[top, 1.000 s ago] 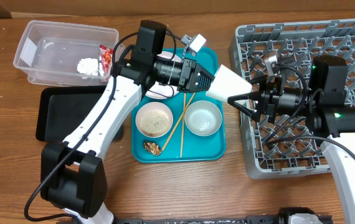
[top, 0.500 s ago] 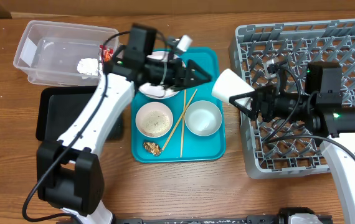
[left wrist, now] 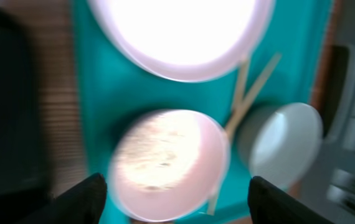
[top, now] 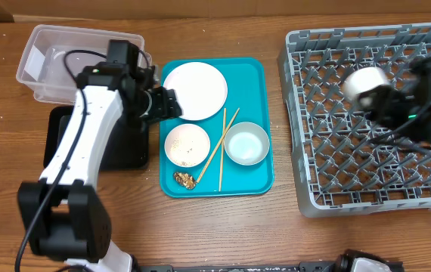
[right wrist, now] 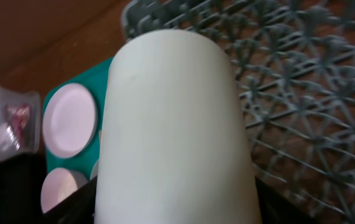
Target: Sort waste into correct bins and load items into the dishwasher
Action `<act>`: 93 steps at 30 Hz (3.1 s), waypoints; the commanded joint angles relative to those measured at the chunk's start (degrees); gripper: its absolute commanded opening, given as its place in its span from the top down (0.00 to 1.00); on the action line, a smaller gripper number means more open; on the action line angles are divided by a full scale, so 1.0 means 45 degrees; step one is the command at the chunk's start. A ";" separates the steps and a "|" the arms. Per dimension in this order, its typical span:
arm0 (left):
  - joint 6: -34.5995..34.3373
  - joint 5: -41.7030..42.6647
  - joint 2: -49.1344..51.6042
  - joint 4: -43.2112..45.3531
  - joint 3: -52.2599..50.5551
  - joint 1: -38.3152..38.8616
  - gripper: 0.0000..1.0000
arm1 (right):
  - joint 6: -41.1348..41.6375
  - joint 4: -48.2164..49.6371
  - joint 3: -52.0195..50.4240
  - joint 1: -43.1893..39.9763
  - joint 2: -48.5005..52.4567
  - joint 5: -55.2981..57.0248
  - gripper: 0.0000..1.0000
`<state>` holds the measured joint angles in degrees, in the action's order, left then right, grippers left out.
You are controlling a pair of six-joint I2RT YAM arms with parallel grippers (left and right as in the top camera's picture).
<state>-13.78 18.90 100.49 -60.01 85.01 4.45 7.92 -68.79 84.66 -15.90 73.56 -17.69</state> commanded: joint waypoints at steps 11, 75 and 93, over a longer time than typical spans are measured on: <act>0.0544 -0.2958 -0.2215 0.0049 0.0146 -0.0087 0.22 | 0.1044 -0.2905 0.3725 -0.3910 0.4192 0.4036 0.96; 0.0442 -0.2875 -0.2191 -0.0034 0.0141 -0.0068 0.08 | -0.0233 -0.1530 0.1880 0.3259 0.3963 -0.0083 0.00; 0.0447 -0.2875 -0.2191 -0.0044 0.0141 -0.0068 0.08 | 0.3551 -0.1350 0.0835 0.8106 0.7359 0.2025 0.05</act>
<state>-12.86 6.57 90.65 -60.23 85.01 4.03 19.14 -75.61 90.78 20.32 105.95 -10.31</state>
